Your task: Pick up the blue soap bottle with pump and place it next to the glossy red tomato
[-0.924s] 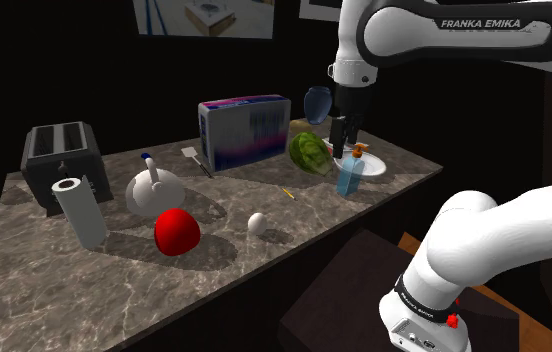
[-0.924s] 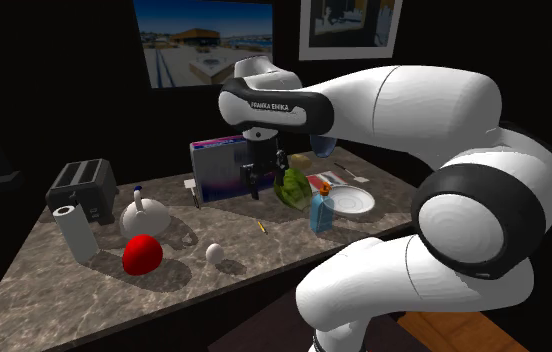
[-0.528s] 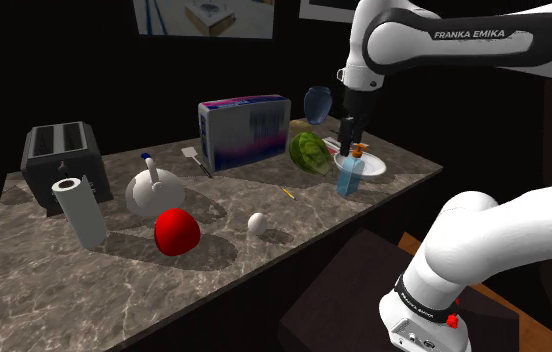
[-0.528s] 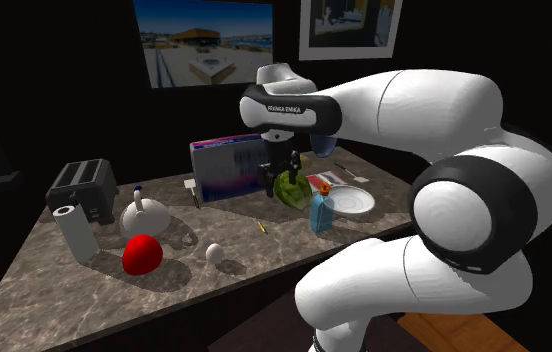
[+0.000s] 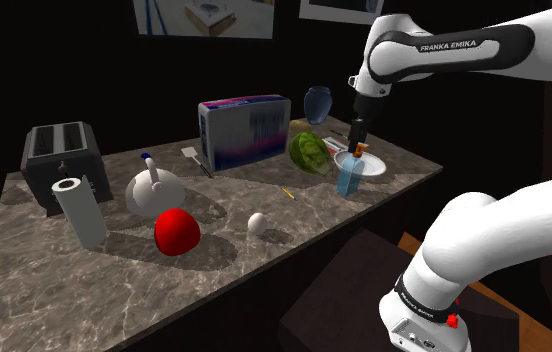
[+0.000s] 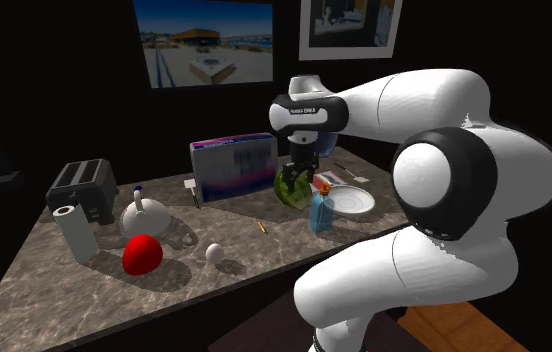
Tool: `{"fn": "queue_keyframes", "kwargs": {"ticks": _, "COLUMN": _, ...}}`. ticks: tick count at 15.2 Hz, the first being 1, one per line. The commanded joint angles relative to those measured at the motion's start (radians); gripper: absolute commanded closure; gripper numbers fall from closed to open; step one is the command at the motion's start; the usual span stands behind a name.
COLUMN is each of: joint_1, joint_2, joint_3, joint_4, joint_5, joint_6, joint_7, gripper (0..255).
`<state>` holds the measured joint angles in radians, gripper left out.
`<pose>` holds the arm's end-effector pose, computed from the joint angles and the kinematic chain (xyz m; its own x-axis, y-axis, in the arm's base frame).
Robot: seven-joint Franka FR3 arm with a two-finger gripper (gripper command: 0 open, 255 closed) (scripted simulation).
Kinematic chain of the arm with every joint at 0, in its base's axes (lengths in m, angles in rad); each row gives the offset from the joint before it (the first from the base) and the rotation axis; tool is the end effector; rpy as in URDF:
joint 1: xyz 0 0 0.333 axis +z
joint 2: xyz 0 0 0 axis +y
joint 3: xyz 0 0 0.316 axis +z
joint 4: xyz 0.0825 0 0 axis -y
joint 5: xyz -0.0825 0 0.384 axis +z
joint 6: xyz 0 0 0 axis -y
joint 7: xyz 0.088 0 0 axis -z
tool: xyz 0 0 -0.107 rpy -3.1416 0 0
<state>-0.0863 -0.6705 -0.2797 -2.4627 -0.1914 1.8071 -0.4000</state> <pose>0.3236 -0.1524 0.5116 0.9905 0.1372 -0.0059 0.1373 -0.9905 0.0123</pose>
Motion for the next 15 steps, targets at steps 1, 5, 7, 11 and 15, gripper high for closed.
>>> {"fn": "queue_keyframes", "kwargs": {"ticks": 1, "joint_1": -0.009, "joint_2": 0.039, "joint_3": -0.055, "joint_4": 0.019, "joint_5": -0.013, "joint_6": 0.039, "joint_7": -0.06, "gripper": 0}}
{"fn": "queue_keyframes", "kwargs": {"ticks": 5, "joint_1": -0.013, "joint_2": 0.132, "joint_3": -0.164, "joint_4": 0.059, "joint_5": -0.015, "joint_6": 0.124, "joint_7": -0.175, "gripper": 0}}
{"fn": "queue_keyframes", "kwargs": {"ticks": 7, "joint_1": -0.009, "joint_2": 0.187, "joint_3": -0.219, "joint_4": 0.087, "joint_5": -0.003, "joint_6": 0.164, "joint_7": -0.237, "gripper": 0}}
{"fn": "queue_keyframes", "kwargs": {"ticks": 11, "joint_1": 0.013, "joint_2": 0.315, "joint_3": -0.334, "joint_4": 0.16, "joint_5": 0.054, "joint_6": 0.237, "joint_7": -0.374, "gripper": 0}}
{"fn": "queue_keyframes", "kwargs": {"ticks": 15, "joint_1": 0.036, "joint_2": 0.427, "joint_3": -0.418, "joint_4": 0.215, "joint_5": 0.132, "joint_6": 0.29, "joint_7": -0.489, "gripper": 0}}
